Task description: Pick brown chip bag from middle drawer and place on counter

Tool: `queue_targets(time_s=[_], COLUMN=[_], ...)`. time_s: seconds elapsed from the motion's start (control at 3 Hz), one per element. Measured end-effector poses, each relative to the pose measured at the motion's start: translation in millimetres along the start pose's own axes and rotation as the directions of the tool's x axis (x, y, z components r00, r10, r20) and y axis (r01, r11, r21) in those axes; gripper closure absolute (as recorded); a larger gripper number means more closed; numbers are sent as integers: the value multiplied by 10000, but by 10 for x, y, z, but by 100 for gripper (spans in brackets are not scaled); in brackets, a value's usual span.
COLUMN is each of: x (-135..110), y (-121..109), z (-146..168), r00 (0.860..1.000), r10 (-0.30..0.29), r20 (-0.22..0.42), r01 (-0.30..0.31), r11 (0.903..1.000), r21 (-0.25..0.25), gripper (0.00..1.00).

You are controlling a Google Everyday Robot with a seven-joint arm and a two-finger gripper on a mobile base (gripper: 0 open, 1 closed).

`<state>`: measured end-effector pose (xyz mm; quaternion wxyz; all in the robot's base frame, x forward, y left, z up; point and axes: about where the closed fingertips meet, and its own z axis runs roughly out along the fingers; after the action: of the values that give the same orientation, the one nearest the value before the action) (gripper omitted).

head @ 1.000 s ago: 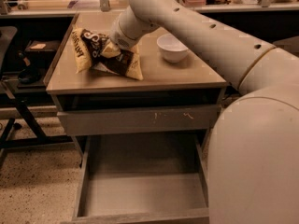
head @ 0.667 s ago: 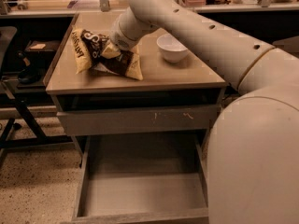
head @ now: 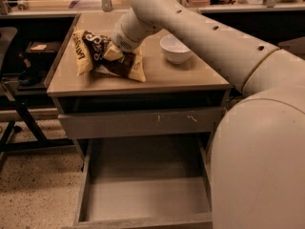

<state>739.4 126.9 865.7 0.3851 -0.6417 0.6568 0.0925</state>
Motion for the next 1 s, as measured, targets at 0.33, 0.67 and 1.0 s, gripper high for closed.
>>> queue_targets(time_s=[0.33, 0.67, 1.0], x=[0, 0, 0], y=[0, 1, 1], z=[1, 2, 2], r00=[10000, 10000, 10000], r10=[0, 0, 0], r20=[0, 0, -1], r01=[0, 0, 0], r11=[10000, 10000, 10000], r21=[-1, -3, -4], gripper=[15, 0, 0])
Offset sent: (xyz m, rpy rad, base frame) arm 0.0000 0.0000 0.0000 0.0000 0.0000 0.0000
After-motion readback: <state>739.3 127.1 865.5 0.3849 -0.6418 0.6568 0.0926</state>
